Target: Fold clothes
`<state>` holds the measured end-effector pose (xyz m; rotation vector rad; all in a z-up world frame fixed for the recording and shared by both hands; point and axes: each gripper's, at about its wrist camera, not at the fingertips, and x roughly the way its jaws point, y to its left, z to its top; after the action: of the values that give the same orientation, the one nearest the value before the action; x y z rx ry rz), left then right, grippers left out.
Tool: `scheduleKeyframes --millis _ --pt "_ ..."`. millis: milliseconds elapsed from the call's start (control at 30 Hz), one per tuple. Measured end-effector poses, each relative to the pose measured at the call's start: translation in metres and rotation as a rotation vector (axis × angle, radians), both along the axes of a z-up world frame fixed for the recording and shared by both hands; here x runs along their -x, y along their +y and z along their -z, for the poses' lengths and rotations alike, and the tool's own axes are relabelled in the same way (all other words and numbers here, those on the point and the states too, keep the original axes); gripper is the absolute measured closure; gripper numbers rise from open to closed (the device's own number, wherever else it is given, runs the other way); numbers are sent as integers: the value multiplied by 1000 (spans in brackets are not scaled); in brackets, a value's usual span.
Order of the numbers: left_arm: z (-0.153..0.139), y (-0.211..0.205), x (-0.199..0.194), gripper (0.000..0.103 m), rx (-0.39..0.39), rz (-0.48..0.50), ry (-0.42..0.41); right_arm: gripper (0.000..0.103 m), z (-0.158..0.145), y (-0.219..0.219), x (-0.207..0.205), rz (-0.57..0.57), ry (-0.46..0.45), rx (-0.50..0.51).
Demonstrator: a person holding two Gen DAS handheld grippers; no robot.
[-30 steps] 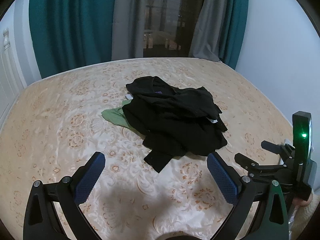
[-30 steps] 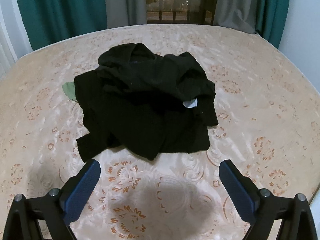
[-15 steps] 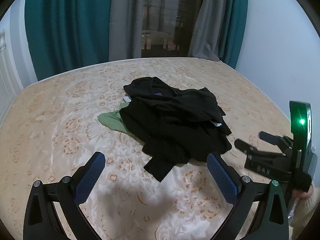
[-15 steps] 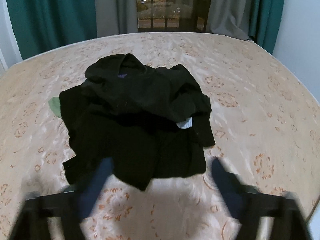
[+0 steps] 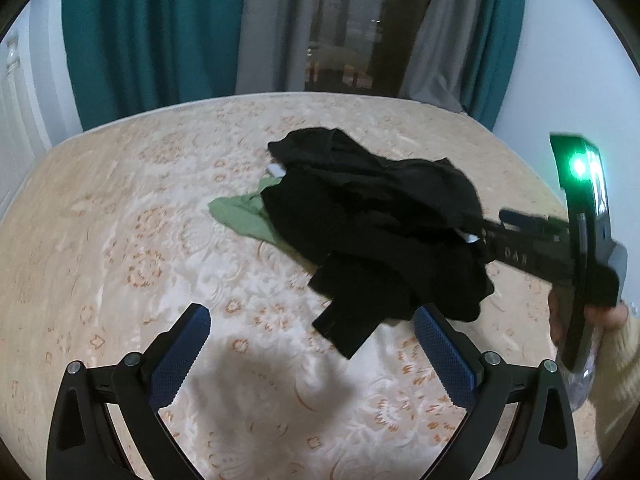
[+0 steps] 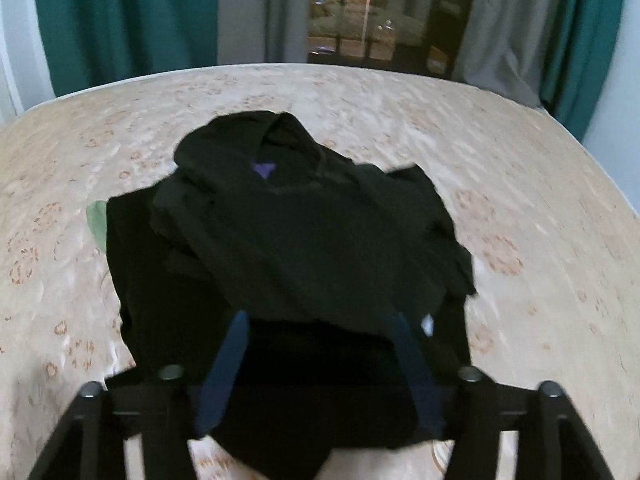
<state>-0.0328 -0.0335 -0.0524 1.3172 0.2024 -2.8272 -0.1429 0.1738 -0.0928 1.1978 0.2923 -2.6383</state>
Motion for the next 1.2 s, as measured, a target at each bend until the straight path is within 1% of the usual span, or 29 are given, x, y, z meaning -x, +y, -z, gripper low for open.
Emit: scheduleKeyframes --millis 33,67,133,200,233,267,300,333,367,400,500,600,700,800,833,867,900,933,967,1000,1033,1100,1200 --pt "3 -3 0 0 -5 -5 -7 30 1 -7 3 -13 2 -1" --pt "5 -5 0 0 -10 -9 -14 29 3 -12 6 -24 -3 -6" --pt "9 -8 -2 0 -18 -18 -23 29 9 -23 12 -40 -19 -19" --pt "10 -11 -5 0 -22 -28 -28 33 17 -28 20 -41 -51 -21" --pt "10 -12 -6 0 -24 -33 -29 57 22 -30 24 -39 -74 -17" --pt "9 -13 -7 0 -25 -38 -31 88 27 -31 26 -28 -91 -37" --pt "9 -13 -8 0 -25 -44 -31 96 32 -32 27 -16 -109 -60" --pt "9 -14 -8 0 -24 -47 -32 97 33 -31 27 -7 -114 -65" --pt "8 -14 -10 0 -23 -52 -32 98 32 -28 24 -9 -116 -45" --pt "8 -15 -11 0 -22 -57 -32 99 31 -25 20 -12 -117 -22" --pt "4 -17 -14 0 -32 -66 -30 100 19 -18 2 -12 -79 5" --pt "-3 -15 -18 0 -42 -68 -16 103 4 -14 -22 -47 -64 30" --pt "-13 -11 -23 0 -41 -63 7 103 -9 -11 -60 -131 -55 19" --pt "-23 -6 -28 0 -45 -57 25 103 -12 -12 -90 -211 -43 -69" --pt "-26 -4 -29 0 -48 -55 31 103 -13 -9 -92 -222 -42 -76" --pt "-28 -3 -30 0 -54 -55 35 101 -14 -6 -93 -232 -41 -80" --pt "-30 -3 -31 0 -64 -53 35 99 -17 -2 -87 -225 -43 -58" --pt "-31 -2 -31 0 -73 -51 36 88 -20 2 -81 -216 -46 -32" --pt "-32 -2 -30 0 -78 -49 38 70 -21 4 -74 -204 -45 -1" --pt "-32 -2 -30 0 -80 -47 40 62 -23 3 -68 -186 -39 17" --pt "-32 -2 -29 0 -76 -47 40 57 -24 2 -60 -169 -31 27" --pt "-31 -2 -21 0 -78 -40 39 57 -25 -4 -43 -139 -18 23" --pt "-25 -4 7 0 -121 -16 23 57 -19 -10 -19 -111 -25 22"
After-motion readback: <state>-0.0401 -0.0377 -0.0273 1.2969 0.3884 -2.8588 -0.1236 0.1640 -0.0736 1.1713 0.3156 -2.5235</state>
